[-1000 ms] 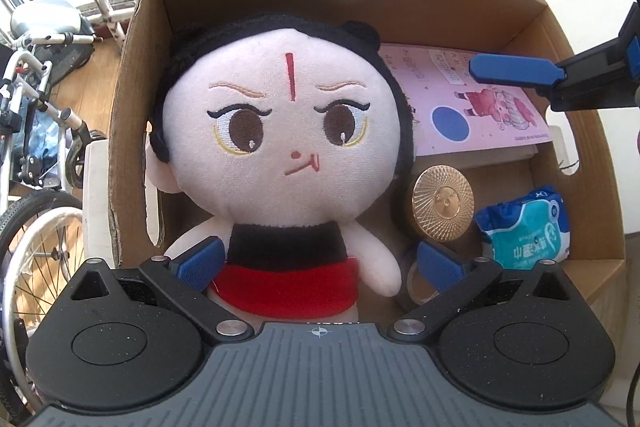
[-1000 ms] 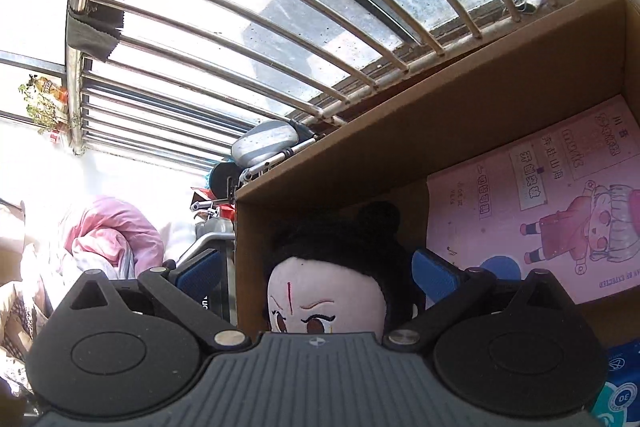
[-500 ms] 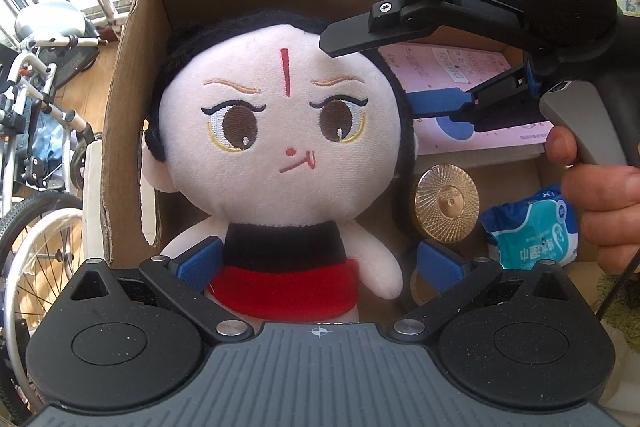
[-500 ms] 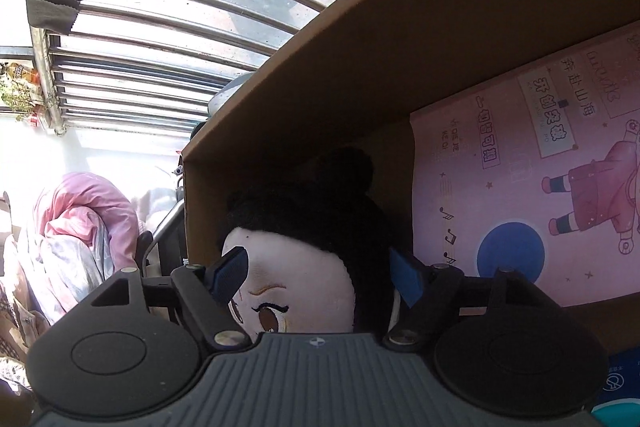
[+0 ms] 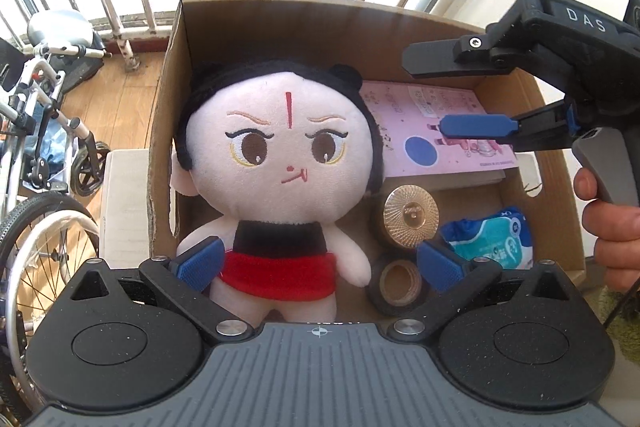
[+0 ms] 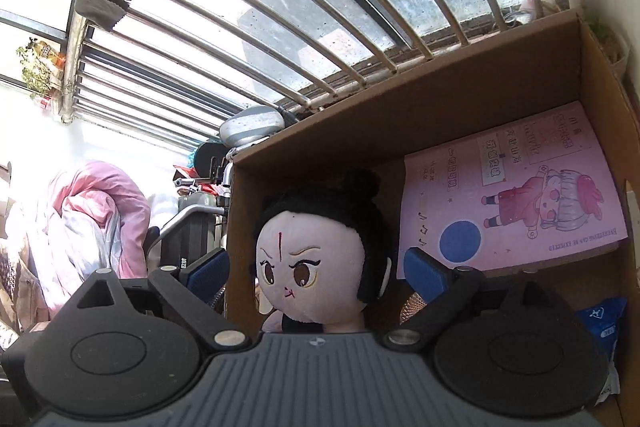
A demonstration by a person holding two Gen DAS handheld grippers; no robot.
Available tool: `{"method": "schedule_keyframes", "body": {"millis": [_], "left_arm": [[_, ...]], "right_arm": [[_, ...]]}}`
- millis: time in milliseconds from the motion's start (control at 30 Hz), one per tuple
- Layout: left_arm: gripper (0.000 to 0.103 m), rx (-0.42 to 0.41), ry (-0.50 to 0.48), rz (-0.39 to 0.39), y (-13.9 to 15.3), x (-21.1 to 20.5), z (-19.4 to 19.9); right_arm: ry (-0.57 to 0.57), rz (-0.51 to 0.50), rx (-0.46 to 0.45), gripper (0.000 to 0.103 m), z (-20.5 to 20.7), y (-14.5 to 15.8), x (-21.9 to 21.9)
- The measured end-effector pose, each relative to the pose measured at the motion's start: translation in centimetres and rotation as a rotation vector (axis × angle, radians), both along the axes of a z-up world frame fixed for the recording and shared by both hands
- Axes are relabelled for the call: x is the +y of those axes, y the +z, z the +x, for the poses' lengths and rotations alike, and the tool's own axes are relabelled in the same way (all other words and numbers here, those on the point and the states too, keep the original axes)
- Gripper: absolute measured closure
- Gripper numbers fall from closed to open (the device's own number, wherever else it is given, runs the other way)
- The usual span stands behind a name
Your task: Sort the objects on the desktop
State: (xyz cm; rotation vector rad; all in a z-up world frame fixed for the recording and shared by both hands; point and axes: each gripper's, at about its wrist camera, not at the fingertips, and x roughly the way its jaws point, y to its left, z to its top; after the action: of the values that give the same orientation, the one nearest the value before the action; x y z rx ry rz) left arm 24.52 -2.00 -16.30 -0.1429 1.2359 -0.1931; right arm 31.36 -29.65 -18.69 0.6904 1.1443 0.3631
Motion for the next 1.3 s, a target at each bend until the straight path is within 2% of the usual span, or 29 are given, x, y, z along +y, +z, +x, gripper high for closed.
{"method": "schedule_keyframes", "body": {"millis": [167, 300, 433, 600, 800, 900, 1067, 1200, 1300], "left_arm": [[0.0, -0.099, -0.031, -0.023, 4.7, 0.2, -2.8], [0.0, -0.224, -0.065, -0.023, 8.3, 0.2, -5.2], [0.0, -0.331, -0.044, -0.068, 11.4, 1.3, -7.4], [0.0, -0.485, 0.029, -0.036, 15.5, 2.6, -9.9], [0.0, -0.583, 0.105, 0.107, 18.7, 2.7, -12.1], [0.0, -0.624, 0.115, 0.15, 19.8, 2.4, -13.0], [0.0, -0.693, 0.126, 0.149, 21.3, 2.1, -15.2], [0.0, -0.711, 0.117, 0.207, 22.1, 1.2, -16.3], [0.0, -0.703, 0.107, 0.228, 22.4, 0.8, -16.9]], "right_arm": [[-0.023, -0.136, -0.116, 0.0, -6.1, 7.4, -1.0], [-0.031, -0.328, -0.238, 0.0, -11.3, 13.0, 0.6], [-0.055, -0.506, -0.356, 0.0, -15.7, 17.0, 2.9], [-0.082, -0.6, -0.501, 0.0, -19.9, 20.7, 5.4], [-0.143, -0.747, -0.621, 0.0, -23.9, 23.4, 7.8], [-0.163, -0.725, -0.614, 0.0, -25.4, 23.8, 8.1], [-0.201, -0.73, -0.592, 0.0, -27.0, 24.3, 8.1], [-0.229, -0.763, -0.608, 0.0, -27.5, 24.7, 8.5], [-0.238, -0.724, -0.6, 0.0, -27.6, 24.5, 8.6]]}}
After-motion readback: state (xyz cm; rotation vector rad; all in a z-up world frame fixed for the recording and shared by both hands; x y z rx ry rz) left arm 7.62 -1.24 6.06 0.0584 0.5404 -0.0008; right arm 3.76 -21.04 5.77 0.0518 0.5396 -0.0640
